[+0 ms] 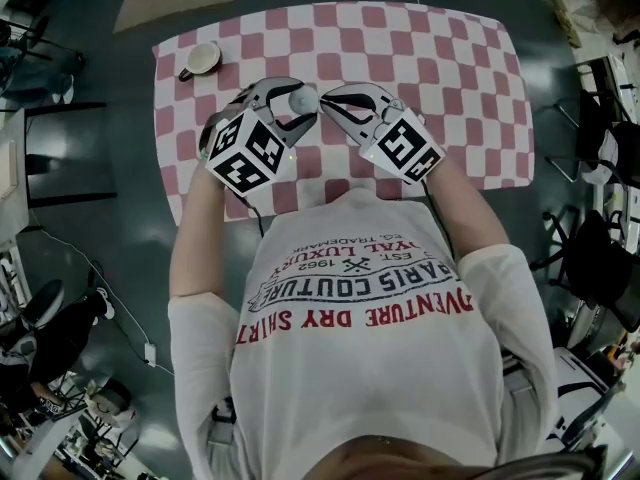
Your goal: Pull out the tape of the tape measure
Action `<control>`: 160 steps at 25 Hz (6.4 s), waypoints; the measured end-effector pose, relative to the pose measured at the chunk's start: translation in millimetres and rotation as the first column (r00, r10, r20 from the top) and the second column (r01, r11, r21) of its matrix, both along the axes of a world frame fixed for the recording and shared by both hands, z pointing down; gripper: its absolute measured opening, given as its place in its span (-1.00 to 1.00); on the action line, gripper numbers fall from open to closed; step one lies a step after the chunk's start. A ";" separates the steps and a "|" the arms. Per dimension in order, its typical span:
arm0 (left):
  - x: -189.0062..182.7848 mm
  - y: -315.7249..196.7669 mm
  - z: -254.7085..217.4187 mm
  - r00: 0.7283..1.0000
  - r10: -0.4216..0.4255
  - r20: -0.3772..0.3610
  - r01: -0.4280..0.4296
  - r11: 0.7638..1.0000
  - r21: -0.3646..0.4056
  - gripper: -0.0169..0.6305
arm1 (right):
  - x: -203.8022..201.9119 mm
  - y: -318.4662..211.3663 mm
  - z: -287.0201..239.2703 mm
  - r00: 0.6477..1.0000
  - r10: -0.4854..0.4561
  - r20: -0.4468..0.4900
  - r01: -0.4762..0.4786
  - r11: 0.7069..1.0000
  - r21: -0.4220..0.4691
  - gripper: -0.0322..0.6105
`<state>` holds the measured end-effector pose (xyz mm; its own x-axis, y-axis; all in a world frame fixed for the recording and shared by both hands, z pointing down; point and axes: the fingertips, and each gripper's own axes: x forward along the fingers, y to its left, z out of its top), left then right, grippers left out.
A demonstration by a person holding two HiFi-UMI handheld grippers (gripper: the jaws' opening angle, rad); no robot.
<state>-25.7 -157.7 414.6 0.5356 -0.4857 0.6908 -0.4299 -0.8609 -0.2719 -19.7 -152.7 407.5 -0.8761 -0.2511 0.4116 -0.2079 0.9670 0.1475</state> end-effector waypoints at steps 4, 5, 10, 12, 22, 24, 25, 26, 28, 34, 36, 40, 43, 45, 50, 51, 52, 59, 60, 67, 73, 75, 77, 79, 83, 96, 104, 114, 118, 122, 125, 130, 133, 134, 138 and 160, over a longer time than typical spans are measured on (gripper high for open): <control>-0.7 -0.9 5.8 1.000 0.004 0.014 -0.004 1.000 -0.003 -0.23 | 0.5 -0.9 4.9 1.000 -0.004 -0.013 0.004 1.000 -0.006 -0.79; -1.7 -1.6 7.3 1.000 0.003 0.020 -0.002 1.000 -0.003 -0.23 | 1.0 -1.8 5.9 1.000 -0.002 -0.015 0.002 1.000 -0.009 -0.80; -9.7 -7.8 15.0 0.999 -0.014 0.043 0.014 1.000 -0.006 -0.23 | 9.6 -10.3 11.7 0.999 0.029 -0.023 -0.030 0.999 -0.021 -0.80; -12.7 -10.4 17.3 0.998 -0.019 0.053 0.019 1.000 -0.005 -0.23 | 13.9 -14.8 13.1 0.999 0.045 -0.024 -0.046 0.999 -0.024 -0.80; -8.2 -21.2 17.1 0.999 -0.038 0.035 0.038 0.999 0.012 -0.23 | 30.2 -29.6 17.9 0.993 0.119 -0.026 -0.120 0.991 -0.062 -0.80; -7.9 -23.9 17.2 0.999 -0.041 0.035 0.040 0.999 0.019 -0.23 | 35.4 -34.2 19.7 0.990 0.140 -0.034 -0.142 0.988 -0.066 -0.80; -9.9 -26.3 17.3 0.998 -0.046 0.046 0.044 0.999 0.027 -0.23 | 40.1 -39.5 20.6 0.986 0.162 -0.037 -0.165 0.984 -0.067 -0.80; -13.3 -29.1 17.4 0.997 -0.053 0.060 0.051 0.998 0.035 -0.23 | 46.5 -46.7 21.4 0.981 0.192 -0.038 -0.194 0.979 -0.069 -0.80; -19.0 -33.4 14.9 0.996 -0.068 0.054 0.066 0.997 0.037 -0.23 | 60.7 -59.6 20.6 0.970 0.244 -0.025 -0.245 0.966 -0.084 -0.80; -21.4 -44.2 8.1 0.995 -0.090 0.046 0.087 0.994 0.068 -0.23 | 79.4 -77.0 11.7 0.943 0.334 0.009 -0.332 0.939 -0.096 -0.80; -17.8 -44.7 6.6 0.995 -0.093 0.029 0.091 0.993 0.069 -0.23 | 84.7 -77.5 11.7 0.932 0.362 0.022 -0.356 0.926 -0.127 -0.80; -12.0 -46.4 1.9 0.996 -0.088 0.035 0.084 0.992 0.094 -0.23 | 94.4 -79.7 13.2 0.917 0.399 0.012 -0.394 0.911 -0.123 -0.80; -18.4 -52.3 1.8 0.992 -0.115 0.050 0.109 0.989 0.104 -0.23 | 112.8 -90.0 15.8 0.880 0.475 0.005 -0.469 0.872 -0.140 -0.80; -24.2 -52.5 2.8 0.991 -0.127 0.053 0.121 0.988 0.101 -0.23 | 125.8 -94.1 16.5 0.860 0.510 0.014 -0.501 0.850 -0.164 -0.80; -23.9 -50.5 3.4 0.990 -0.133 0.044 0.127 0.986 0.106 -0.23 | 138.0 -95.0 18.3 0.843 0.537 0.018 -0.528 0.834 -0.161 -0.80; -23.2 -51.8 3.1 0.990 -0.136 0.040 0.131 0.985 0.110 -0.23 | 138.7 -95.9 18.6 0.839 0.544 0.020 -0.535 0.830 -0.156 -0.80; -22.4 -53.1 2.7 0.990 -0.139 0.035 0.134 0.984 0.113 -0.23 | 139.8 -96.9 19.1 0.834 0.551 0.021 -0.542 0.826 -0.152 -0.80; -24.9 -57.6 3.5 0.986 -0.157 0.060 0.147 0.978 0.145 -0.23 | 164.6 -107.8 24.9 0.763 0.646 -0.015 -0.641 0.754 -0.146 -0.80; -28.6 -59.2 3.0 0.984 -0.165 0.068 0.153 0.976 0.156 -0.23 | 170.0 -111.3 24.8 0.748 0.663 -0.012 -0.657 0.738 -0.155 -0.80; -33.4 -60.0 5.8 0.982 -0.180 0.059 0.170 0.974 0.152 -0.23 | 176.9 -112.3 27.3 0.732 0.681 -0.017 -0.677 0.724 -0.128 -0.80; -36.0 -59.8 3.0 0.981 -0.193 0.026 0.186 0.969 0.163 -0.23 | 189.0 -114.8 27.1 0.716 0.698 -0.018 -0.694 0.709 -0.123 -0.80; -34.4 -60.3 3.4 0.981 -0.195 0.021 0.189 0.968 0.166 -0.23 | 190.8 -115.4 27.3 0.708 0.706 -0.026 -0.703 0.701 -0.114 -0.80; -33.9 -59.9 4.9 0.980 -0.200 0.018 0.194 0.967 0.164 -0.23 | 194.8 -116.7 29.0 0.690 0.723 -0.037 -0.722 0.683 -0.110 -0.80; -37.8 -59.2 6.9 0.977 -0.210 0.027 0.203 0.965 0.164 -0.23 | 203.6 -119.9 31.4 0.660 0.749 -0.050 -0.750 0.654 -0.105 -0.80; -47.7 -57.5 7.3 0.975 -0.219 0.031 0.211 0.964 0.162 -0.23 | 221.0 -123.8 32.4 0.635 0.771 -0.049 -0.770 0.626 -0.119 -0.80; -43.2 -59.3 10.7 0.976 -0.215 0.023 0.209 0.965 0.160 -0.23 | 242.3 -129.4 35.5 0.596 0.801 -0.053 -0.802 0.591 -0.083 -0.80; -49.9 -61.3 14.2 0.971 -0.238 0.031 0.231 0.962 0.147 -0.23 | 271.7 -136.3 41.7 0.516 0.853 -0.076 -0.856 0.511 -0.080 -0.80; -57.1 -63.3 15.9 0.960 -0.280 0.019 0.274 0.950 0.149 -0.23 | 288.7 -140.4 40.9 0.502 0.863 -0.062 -0.864 0.497 -0.075 -0.80; -54.5 -64.8 18.8 0.961 -0.275 0.017 0.270 0.951 0.148 -0.23 | 291.3 -143.3 43.6 0.490 0.868 -0.077 -0.872 0.487 -0.058 -0.80; -53.6 -64.2 21.1 0.964 -0.265 0.040 0.256 0.956 0.144 -0.23 | 299.2 -147.2 47.5 0.447 0.888 -0.103 -0.894 0.445 -0.047 -0.80; -56.1 -64.4 21.1 0.963 -0.264 0.061 0.253 0.956 0.149 -0.23 | 310.0 -148.8 46.4 0.425 0.899 -0.105 -0.905 0.423 -0.039 -0.80; -59.3 -64.9 26.6 0.959 -0.273 0.077 0.260 0.955 0.140 -0.23 | 304.9 -147.7 48.1 0.461 0.883 -0.086 -0.887 0.456 -0.069 -0.80; -61.0 -63.9 31.9 0.954 -0.293 0.069 0.283 0.951 0.121 -0.23 | 300.6 -146.5 54.2 0.478 0.875 -0.080 -0.876 0.469 -0.111 -0.80; -61.2 -62.9 33.8 0.953 -0.296 0.069 0.288 0.951 0.115 -0.23 | 298.6 -145.7 56.0 0.490 0.869 -0.077 -0.869 0.479 -0.124 -0.80; -60.4 -59.9 42.1 0.953 -0.294 0.071 0.287 0.953 0.096 -0.23 | 289.0 -141.9 62.8 0.541 0.837 -0.078 -0.838 0.528 -0.139 -0.80; -53.2 -15.2 159.1 0.928 -0.325 0.183 0.355 0.920 -0.168 -0.23 | 272.1 -113.4 162.0 0.609 0.746 -0.269 -0.792 0.557 -0.249 -0.80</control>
